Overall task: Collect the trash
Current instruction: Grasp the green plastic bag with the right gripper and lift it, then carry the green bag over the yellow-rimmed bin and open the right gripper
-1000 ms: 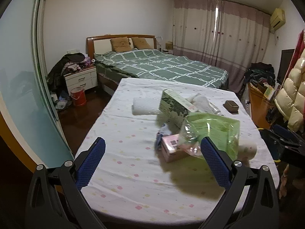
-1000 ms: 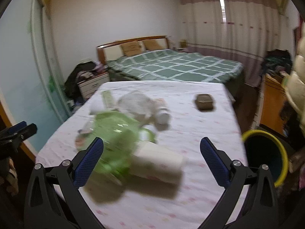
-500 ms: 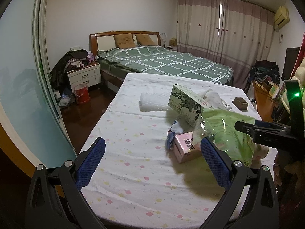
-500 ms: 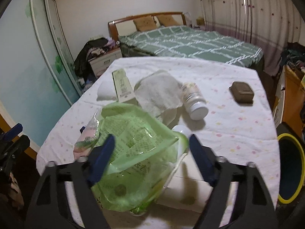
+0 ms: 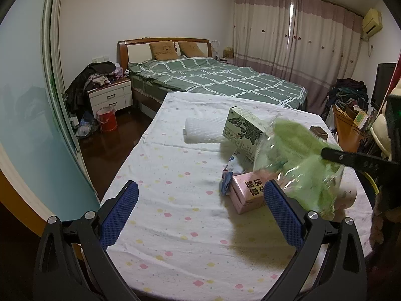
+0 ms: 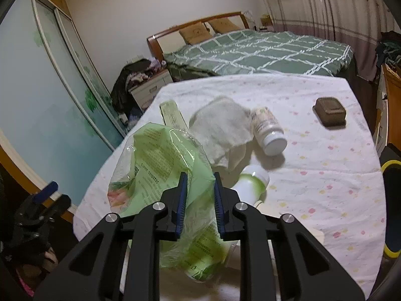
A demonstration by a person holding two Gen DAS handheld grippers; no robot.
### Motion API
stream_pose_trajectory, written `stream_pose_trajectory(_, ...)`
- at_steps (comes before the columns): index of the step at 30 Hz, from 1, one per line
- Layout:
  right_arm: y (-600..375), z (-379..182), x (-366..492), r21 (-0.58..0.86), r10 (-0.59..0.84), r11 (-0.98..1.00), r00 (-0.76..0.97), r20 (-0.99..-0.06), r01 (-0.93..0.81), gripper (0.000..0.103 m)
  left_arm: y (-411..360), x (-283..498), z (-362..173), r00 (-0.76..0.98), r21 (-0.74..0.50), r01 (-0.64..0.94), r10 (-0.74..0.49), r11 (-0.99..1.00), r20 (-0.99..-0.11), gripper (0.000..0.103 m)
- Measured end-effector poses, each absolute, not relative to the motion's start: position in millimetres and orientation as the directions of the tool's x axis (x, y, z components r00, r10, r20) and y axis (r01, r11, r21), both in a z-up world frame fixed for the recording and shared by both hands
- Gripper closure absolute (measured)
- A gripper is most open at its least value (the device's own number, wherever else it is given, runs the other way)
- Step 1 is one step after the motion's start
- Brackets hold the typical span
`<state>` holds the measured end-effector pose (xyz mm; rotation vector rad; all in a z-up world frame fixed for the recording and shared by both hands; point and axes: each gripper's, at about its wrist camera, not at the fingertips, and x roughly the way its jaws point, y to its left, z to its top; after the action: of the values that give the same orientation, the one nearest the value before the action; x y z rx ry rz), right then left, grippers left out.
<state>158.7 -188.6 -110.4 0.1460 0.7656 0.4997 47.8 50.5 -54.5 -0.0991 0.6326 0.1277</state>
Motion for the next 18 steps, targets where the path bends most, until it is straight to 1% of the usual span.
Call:
stream_pose_trajectory(5,-213,-89,153,0.289,0.449,0.894,0.677,-0.583,-0.343,0.084,46,48,-54,0.800,-0.050,-0.137,0.081,0.989,-0.594,0.005)
stream_pose_trajectory(9,-254,-80,156,0.286,0.373,0.925,0.736,-0.565,-0.249,0.084,39,49,-54,0.804,-0.043,-0.113,0.066,0.993,-0.591,0.005)
stream_pose_trajectory(15,-342,-81,163,0.276,0.186,0.961,0.801,-0.569,-0.026,0.083,22,55,-54,0.803,-0.030,-0.072,0.040,0.997,-0.595,0.005)
stream_pose_trajectory(18,-391,-92,167,0.263,0.067,0.958,0.806,-0.589,0.112,0.083,12,61,-53,0.803,-0.026,-0.047,0.022,0.999,-0.595,0.005)
